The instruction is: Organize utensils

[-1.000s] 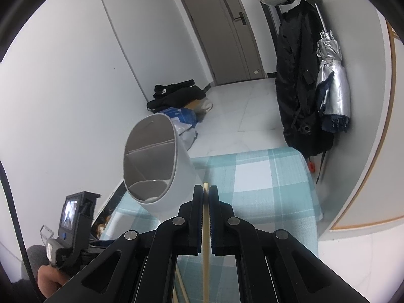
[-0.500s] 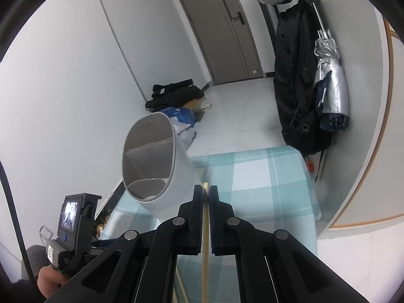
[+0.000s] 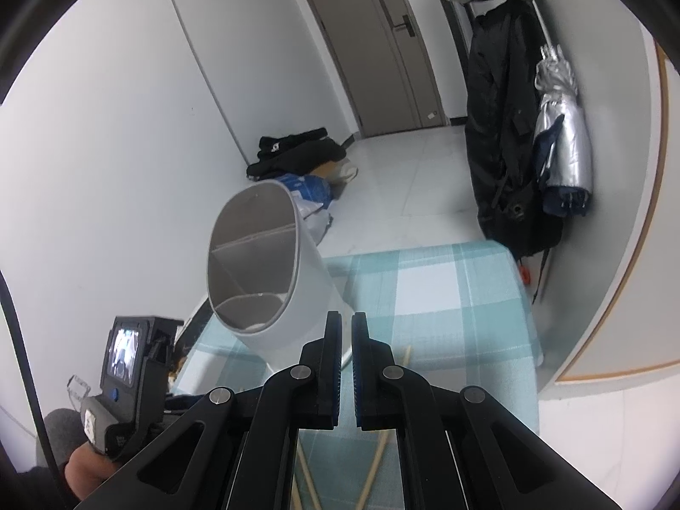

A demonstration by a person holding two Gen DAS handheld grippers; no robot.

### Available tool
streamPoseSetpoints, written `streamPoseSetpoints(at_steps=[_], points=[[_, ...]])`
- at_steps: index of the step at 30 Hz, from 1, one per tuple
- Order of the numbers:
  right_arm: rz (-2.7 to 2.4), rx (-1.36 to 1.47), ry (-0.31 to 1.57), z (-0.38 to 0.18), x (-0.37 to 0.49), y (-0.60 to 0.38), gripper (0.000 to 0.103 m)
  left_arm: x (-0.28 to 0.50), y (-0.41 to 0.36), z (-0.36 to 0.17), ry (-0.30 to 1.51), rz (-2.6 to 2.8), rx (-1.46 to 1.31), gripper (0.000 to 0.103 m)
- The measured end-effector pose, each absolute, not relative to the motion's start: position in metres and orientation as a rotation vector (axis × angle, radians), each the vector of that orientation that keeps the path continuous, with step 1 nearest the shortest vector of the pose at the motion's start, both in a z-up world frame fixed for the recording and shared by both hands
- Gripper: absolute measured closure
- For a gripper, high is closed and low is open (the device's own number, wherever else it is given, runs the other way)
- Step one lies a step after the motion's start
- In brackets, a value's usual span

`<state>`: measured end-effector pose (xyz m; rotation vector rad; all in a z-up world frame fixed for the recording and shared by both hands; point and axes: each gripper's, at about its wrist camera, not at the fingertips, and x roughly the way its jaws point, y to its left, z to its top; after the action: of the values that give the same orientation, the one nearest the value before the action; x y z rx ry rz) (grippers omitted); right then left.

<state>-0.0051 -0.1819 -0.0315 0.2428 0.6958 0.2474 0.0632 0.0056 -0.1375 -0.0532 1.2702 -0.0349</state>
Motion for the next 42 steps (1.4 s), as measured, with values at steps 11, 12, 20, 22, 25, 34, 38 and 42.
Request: streamPoseSetpoints(at_steps=[11,12,20,22,25,34,38,42], points=[[0.152,0.207,1.048,-0.091,0.038,-0.185,0.036,0.072,0.032,-0.136,1.277,-0.044,-0.208,0.096],[0.131,0.213,1.068,-0.096,0.040,-0.188,0.034,0.072,0.035,-0.135,1.278,-0.047,-0.228,0.096],[-0.042,0.224,1.239,-0.128,0.054,-0.209,0.019,0.076,0.043,-0.128,1.248,-0.097,-0.285,0.096],[-0.037,0.151,1.205,-0.128,0.052,-0.204,0.019,0.078,0.043,-0.127,1.250,-0.112,-0.306,0.097],[-0.001,0.122,1.171,-0.127,0.049,-0.199,0.016,0.079,0.044,-0.123,1.237,-0.129,-0.319,0.097],[0.030,0.076,1.162,-0.131,0.069,-0.179,0.053,0.075,0.053,-0.111,1.194,-0.156,-0.368,0.099],[0.022,-0.016,1.142,-0.134,0.077,-0.164,0.056,0.076,0.062,-0.113,1.209,-0.141,-0.408,0.099],[0.007,-0.083,1.121,-0.135,0.081,-0.154,0.077,0.080,0.071,-0.121,1.253,-0.103,-0.412,0.097]])
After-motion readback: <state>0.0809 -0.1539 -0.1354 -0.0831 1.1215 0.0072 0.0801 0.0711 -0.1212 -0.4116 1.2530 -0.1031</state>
